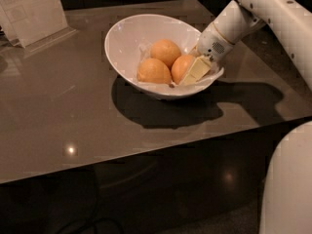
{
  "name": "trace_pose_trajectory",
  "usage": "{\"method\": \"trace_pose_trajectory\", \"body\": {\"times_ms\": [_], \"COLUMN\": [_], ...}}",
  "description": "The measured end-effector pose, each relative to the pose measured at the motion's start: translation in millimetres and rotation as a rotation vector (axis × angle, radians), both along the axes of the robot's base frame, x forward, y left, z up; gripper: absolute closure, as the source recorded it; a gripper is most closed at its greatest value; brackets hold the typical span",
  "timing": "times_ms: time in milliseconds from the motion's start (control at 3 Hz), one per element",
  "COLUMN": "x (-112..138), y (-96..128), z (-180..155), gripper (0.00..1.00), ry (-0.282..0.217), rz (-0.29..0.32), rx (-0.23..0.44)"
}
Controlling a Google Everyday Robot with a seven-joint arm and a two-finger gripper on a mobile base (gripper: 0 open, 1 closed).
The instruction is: Pick orange from white bowl
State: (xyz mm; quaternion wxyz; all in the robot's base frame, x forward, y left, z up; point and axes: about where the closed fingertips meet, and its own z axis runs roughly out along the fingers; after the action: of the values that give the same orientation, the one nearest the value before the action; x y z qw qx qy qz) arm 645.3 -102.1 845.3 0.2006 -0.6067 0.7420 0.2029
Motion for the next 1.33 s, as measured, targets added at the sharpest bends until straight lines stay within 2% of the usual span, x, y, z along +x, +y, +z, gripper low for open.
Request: {"method": "trace_pose_trajectory", "body": {"times_ms": [667,1000,1333], "x": [-9.3,-19.2,-35.2], "y": [-3.6,-3.9,-5.9], "z": [34.4,61.4,92.4], "gripper": [0.84,1.0,1.0], "ry": [-0.103,-0.158,-0.212], "rz": [-0.031,-0.023,-0.004], "rx": [0.067,0.153,0.261]}}
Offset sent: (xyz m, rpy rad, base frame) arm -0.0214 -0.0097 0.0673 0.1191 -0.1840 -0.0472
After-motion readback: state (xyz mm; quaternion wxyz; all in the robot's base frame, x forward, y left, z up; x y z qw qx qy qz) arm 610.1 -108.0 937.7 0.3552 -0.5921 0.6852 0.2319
